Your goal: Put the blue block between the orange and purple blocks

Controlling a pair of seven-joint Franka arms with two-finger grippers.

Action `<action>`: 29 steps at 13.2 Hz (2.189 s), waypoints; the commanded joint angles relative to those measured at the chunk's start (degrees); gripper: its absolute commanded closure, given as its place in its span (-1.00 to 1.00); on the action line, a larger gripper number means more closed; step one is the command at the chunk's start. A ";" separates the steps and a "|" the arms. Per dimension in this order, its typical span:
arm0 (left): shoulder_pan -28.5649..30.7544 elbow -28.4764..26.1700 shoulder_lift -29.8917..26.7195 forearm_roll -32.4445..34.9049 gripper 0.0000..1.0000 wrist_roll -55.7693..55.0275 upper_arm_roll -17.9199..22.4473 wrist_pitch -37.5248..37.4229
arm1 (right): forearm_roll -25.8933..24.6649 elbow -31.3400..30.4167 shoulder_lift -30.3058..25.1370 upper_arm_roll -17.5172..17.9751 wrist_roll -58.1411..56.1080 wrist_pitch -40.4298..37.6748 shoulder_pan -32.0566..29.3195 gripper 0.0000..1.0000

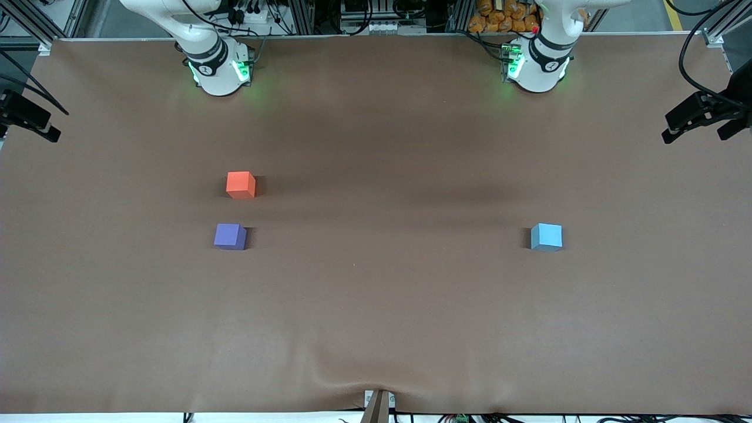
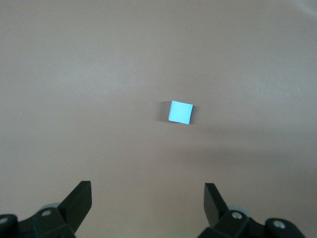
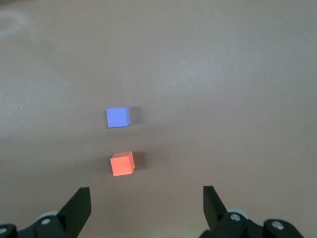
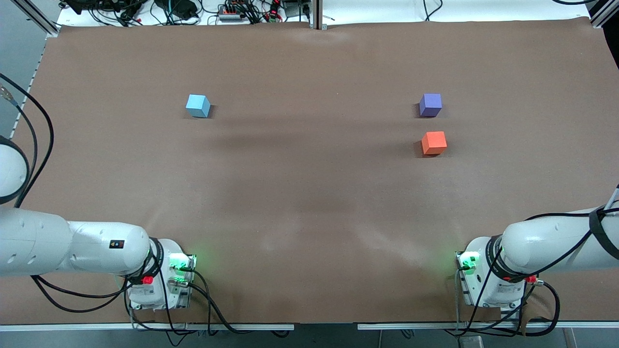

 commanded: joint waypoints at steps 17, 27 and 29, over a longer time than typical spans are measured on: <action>0.35 1.56 0.13 0.97 -1.00 2.20 0.03 -1.41 | 0.79 0.28 -0.21 0.47 -0.55 -0.54 -1.16 -1.00; -1.67 -5.99 6.01 0.27 -1.00 4.30 -3.83 2.53 | 0.88 0.28 -0.21 0.47 -0.64 -0.54 -1.95 -1.00; -2.37 -10.54 7.25 0.27 -1.00 5.98 -4.97 8.22 | 0.88 0.28 -0.21 0.47 -0.64 -0.63 -1.95 -1.00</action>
